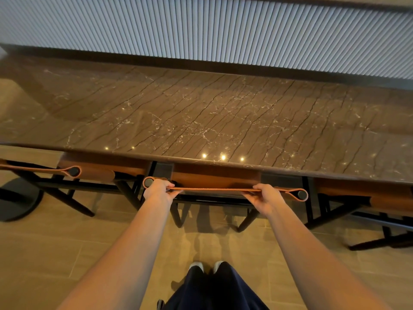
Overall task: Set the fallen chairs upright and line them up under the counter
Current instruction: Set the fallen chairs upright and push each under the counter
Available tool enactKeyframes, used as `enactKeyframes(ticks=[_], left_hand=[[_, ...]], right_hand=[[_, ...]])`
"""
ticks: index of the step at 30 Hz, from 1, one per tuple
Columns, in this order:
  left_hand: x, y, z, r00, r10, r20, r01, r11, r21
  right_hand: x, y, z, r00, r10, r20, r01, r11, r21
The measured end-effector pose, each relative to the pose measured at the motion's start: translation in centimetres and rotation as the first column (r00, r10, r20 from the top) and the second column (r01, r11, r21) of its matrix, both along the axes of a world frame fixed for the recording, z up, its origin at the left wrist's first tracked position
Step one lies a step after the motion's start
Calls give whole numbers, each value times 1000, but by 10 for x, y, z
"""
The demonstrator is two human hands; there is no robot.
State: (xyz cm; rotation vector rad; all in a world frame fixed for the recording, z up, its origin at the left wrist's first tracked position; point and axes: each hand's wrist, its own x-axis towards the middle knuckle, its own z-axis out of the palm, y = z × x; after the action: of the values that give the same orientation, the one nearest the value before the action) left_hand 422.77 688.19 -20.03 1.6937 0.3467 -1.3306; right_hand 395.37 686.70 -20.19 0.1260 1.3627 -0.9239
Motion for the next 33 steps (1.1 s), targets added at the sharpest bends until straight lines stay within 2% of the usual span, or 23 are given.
enactKeyframes(ticks=[6, 14, 24, 28, 33], left_hand=[[20, -1, -1, 999, -50, -7, 50, 998, 33], [33, -10, -1, 998, -37, -51, 38, 999, 11], [26, 7, 3, 995, -23, -101, 4, 983, -181], [19, 20, 7, 986, 11, -165, -49, 973, -227], [-18, 38, 20, 984, -114, -137, 68, 951, -302]], right_hand=[[14, 1, -4, 1000, 0, 3, 0, 1000, -5], [25, -8, -2, 1000, 8, 6, -8, 1000, 9], [18, 5, -11, 981, 159, -107, -165, 985, -42], [2, 25, -11, 982, 144, -126, -158, 981, -116], [-22, 59, 1, 984, 123, -128, -151, 960, -236]])
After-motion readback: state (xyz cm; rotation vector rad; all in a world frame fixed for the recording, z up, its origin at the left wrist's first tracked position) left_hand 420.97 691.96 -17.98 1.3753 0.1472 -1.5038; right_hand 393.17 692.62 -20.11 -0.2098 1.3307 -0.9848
